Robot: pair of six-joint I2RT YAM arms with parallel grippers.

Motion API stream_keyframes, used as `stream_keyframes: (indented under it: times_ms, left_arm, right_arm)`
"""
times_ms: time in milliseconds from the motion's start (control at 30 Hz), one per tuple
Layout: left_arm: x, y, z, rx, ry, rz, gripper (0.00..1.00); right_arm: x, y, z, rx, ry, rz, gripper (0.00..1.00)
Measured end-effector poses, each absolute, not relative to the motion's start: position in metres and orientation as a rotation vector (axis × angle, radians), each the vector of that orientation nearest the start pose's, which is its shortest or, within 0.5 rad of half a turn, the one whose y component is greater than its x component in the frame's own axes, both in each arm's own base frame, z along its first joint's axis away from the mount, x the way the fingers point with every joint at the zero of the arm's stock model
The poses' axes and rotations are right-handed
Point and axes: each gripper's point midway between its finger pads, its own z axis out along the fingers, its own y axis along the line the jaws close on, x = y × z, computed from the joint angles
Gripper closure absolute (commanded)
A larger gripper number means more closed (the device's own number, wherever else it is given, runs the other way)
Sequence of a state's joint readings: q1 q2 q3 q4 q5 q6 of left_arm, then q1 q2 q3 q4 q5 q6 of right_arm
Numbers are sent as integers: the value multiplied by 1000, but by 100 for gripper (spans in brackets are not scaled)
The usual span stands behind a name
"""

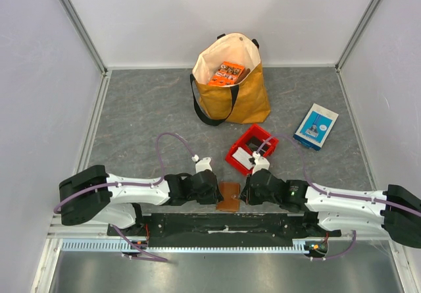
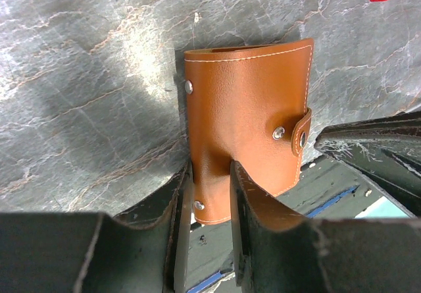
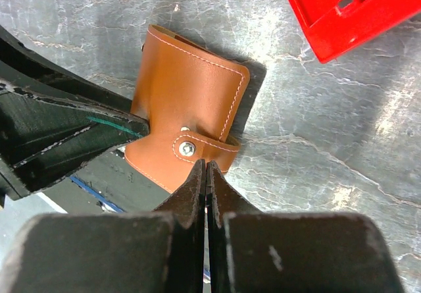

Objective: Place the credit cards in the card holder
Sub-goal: Close the card holder at the center of the board.

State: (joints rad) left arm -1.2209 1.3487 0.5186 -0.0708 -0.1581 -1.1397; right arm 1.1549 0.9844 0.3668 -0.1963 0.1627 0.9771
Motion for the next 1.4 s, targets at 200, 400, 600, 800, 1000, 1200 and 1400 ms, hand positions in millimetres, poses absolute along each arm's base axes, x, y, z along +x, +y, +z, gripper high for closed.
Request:
stream_keyframes:
  times_ms: [200, 400, 600, 800, 1000, 1200, 1400]
  left_arm:
    - [99, -299, 21, 37, 2639, -766, 67]
    - [99, -300, 21, 38, 2640, -761, 67]
    - [99, -300, 21, 39, 2641, -759, 67]
    - [98, -299, 21, 44, 2641, -746, 67]
    - [98, -298, 21, 44, 2646, -732, 67]
    - [99, -298, 21, 44, 2645, -730, 67]
    - [99, -298, 21, 44, 2644, -728, 67]
  right_arm:
    - [104, 249, 34, -142, 2537, 769, 100]
    - [107, 257, 32, -138, 2523, 789, 100]
    - [109, 261, 33, -138, 2515, 803, 100]
    - [109, 262, 31, -138, 2517, 800, 100]
    - [111, 265, 31, -151, 2532, 771, 100]
    - [112, 266, 31, -221, 2599, 643, 96]
    - [115, 267, 30, -320, 2670, 492, 93]
